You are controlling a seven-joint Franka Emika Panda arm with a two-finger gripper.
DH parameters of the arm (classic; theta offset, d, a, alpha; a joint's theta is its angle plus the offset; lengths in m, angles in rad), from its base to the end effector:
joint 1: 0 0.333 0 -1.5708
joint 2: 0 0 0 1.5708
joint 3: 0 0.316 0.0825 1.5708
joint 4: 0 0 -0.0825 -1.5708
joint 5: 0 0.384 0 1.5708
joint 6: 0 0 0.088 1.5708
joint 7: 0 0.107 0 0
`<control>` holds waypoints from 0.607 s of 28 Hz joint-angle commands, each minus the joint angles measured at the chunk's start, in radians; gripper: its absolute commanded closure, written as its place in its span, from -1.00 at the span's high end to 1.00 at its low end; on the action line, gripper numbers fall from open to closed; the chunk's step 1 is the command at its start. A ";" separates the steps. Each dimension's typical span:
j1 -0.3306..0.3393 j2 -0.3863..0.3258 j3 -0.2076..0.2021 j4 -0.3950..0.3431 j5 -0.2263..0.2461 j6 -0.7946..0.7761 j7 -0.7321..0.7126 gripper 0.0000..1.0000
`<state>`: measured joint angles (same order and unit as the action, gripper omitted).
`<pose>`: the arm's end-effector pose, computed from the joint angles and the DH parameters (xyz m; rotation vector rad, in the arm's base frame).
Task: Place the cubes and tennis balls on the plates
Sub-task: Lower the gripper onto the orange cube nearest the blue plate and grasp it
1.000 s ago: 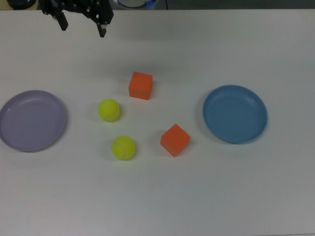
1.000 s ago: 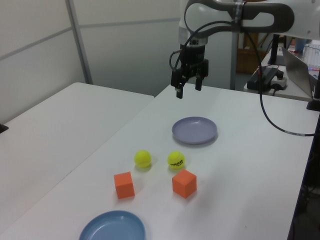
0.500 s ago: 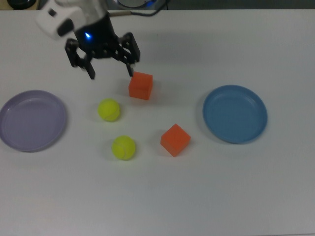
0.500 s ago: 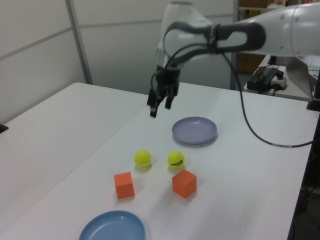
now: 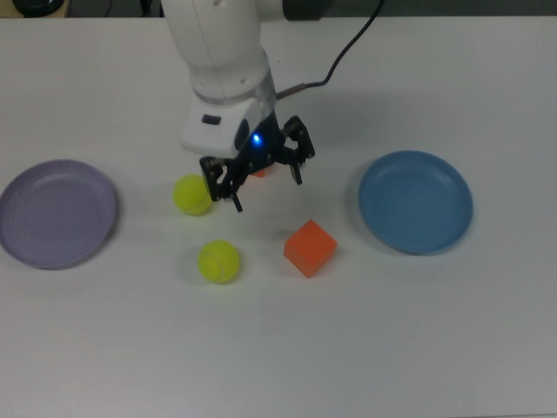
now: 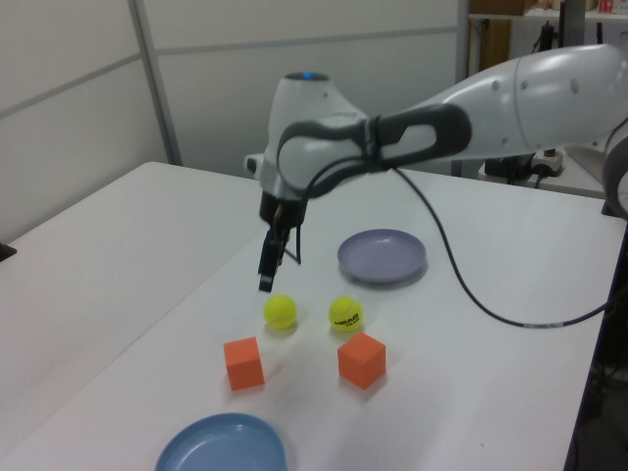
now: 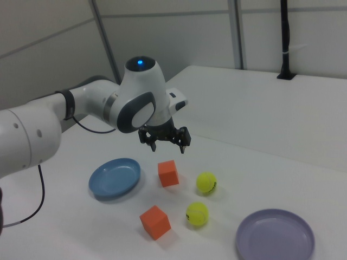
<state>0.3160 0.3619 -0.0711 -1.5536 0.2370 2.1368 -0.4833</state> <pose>0.6634 0.1829 0.4635 -2.8131 -0.9175 -0.3615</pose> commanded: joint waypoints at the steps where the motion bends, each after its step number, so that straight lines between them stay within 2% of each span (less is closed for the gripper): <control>1: 0.020 0.060 0.010 0.029 -0.031 0.045 -0.098 1.00; 13: 0.023 0.144 0.062 0.040 -0.038 0.106 -0.106 1.00; 17: 0.029 0.176 0.063 0.041 -0.045 0.123 -0.103 1.00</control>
<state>0.3364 0.4944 -0.0110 -1.5431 0.2115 2.2325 -0.5744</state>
